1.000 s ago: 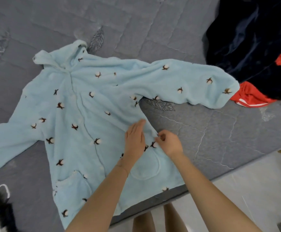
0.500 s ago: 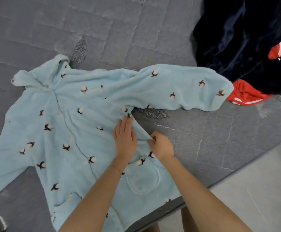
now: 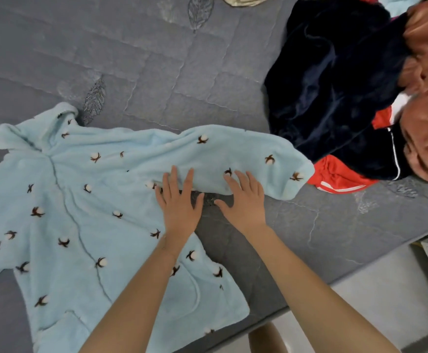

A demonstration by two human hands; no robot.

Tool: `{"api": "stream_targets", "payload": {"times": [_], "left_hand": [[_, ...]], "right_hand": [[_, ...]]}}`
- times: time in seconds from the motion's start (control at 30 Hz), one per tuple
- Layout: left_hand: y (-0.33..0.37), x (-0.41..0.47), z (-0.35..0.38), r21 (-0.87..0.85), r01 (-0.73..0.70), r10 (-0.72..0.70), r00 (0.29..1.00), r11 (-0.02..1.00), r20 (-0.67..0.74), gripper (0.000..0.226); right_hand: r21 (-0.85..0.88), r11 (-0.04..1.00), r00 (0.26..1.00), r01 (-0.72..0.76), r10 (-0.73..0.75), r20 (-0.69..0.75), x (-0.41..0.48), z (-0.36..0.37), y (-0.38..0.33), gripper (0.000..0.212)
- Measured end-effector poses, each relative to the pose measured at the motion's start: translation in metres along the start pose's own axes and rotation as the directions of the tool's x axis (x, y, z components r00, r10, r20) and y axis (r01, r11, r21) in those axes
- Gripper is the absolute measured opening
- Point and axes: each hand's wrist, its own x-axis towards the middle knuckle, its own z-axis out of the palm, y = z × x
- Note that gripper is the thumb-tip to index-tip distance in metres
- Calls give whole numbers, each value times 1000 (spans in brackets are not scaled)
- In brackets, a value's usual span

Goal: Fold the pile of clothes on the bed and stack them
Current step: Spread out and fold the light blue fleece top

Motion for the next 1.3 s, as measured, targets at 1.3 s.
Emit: {"api": "stream_targets", "payload": {"times": [1.3], "left_hand": [[-58,27,-65,-775,420,-249,907,471,340,58]], "right_hand": [[846,457,950,-277,-3,312,33,-4,-123,44]]}}
